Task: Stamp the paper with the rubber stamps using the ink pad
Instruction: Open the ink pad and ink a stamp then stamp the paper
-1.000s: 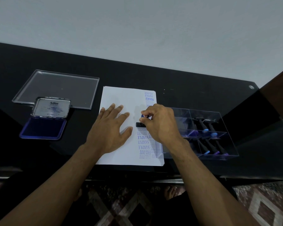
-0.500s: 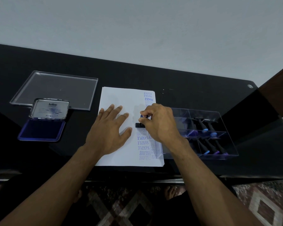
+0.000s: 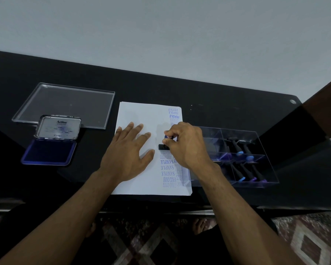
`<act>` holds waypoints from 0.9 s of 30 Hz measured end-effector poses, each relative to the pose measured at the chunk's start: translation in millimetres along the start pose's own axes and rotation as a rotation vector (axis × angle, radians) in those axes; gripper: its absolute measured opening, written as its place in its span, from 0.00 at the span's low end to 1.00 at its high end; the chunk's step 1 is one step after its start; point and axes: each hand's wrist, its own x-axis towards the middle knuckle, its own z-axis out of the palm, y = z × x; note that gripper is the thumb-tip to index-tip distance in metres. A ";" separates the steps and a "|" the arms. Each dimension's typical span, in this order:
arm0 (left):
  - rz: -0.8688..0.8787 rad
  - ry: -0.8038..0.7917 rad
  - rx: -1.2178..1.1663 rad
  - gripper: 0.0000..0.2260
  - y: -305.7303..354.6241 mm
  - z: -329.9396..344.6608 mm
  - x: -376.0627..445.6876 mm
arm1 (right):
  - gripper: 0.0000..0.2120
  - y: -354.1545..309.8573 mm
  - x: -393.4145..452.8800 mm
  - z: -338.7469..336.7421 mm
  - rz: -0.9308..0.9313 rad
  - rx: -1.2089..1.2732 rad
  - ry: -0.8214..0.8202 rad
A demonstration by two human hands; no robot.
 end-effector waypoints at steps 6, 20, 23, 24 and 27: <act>-0.001 0.002 0.001 0.32 -0.3 0.7 0.0 | 0.04 -1.1 0.2 -0.1 0.002 -0.001 -0.004; 0.005 0.003 0.012 0.31 -1.0 1.3 -1.1 | 0.04 1.1 0.3 3.7 -0.002 0.003 0.004; 0.005 0.005 0.006 0.31 -0.8 0.9 -1.1 | 0.04 1.8 1.3 4.0 0.002 0.006 0.004; 0.003 0.005 0.003 0.31 -0.4 0.7 -1.1 | 0.04 1.8 1.3 3.8 0.003 0.000 0.004; 0.004 0.006 0.005 0.31 -0.8 0.5 -0.3 | 0.05 1.0 2.0 3.4 0.002 -0.014 0.000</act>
